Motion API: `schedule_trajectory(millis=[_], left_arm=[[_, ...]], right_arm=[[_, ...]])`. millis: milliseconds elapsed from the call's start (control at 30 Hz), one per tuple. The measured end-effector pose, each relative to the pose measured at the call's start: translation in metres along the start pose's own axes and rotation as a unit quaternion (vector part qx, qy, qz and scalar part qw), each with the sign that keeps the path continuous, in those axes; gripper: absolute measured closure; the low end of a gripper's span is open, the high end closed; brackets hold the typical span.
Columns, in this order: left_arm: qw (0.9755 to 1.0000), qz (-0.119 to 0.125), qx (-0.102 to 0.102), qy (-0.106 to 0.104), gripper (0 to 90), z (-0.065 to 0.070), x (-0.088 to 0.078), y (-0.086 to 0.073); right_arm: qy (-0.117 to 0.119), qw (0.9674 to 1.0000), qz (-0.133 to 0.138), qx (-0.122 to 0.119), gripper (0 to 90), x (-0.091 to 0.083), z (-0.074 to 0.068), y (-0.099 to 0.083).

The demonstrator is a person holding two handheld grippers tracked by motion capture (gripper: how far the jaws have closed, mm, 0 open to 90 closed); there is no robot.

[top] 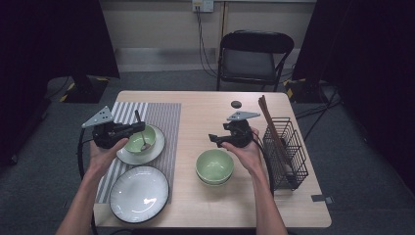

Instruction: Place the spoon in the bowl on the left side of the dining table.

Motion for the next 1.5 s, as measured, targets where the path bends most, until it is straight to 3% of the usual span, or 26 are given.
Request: schedule_trajectory(millis=[167, 333, 800, 1100, 1300, 1500], left_arm=[[0.9999, 0.005, 0.009, 0.004, 89.7, -0.001, -0.001, 0.007], [0.9998, -0.005, 0.014, 0.016, 89.7, -0.006, -0.001, 0.003], [0.9997, -0.015, -0.009, 0.015, 89.6, -0.015, 0.001, -0.02], [0.9993, -0.034, 0.002, 0.014, 89.3, -0.012, 0.001, -0.025], [0.9994, -0.031, -0.006, 0.014, 88.9, -0.014, -0.003, -0.03], [0.9991, -0.036, -0.016, 0.014, 87.9, -0.014, -0.006, -0.042]], right_arm=[[-0.01, 0.9999, -0.007, 0.008, 24.4, 0.001, 0.01, -0.009], [-0.022, 0.9996, -0.016, 0.007, 24.5, 0.003, 0.017, -0.017], [-0.054, 0.9972, -0.042, 0.032, 21.6, 0.016, 0.042, -0.044], [-0.071, 0.9955, -0.05, 0.038, 20.8, 0.021, 0.053, -0.055], [-0.095, 0.9924, -0.066, 0.042, 20.7, 0.024, 0.061, -0.068], [-0.102, 0.9905, -0.082, 0.043, 20.5, 0.029, 0.064, -0.076]])
Point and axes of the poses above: each handheld gripper's, and its own axes: x roughly forward along the jaws, y roughly out of its top, z roughly to its right, the point moved 8 cm from there along x, roughly forward along the jaws
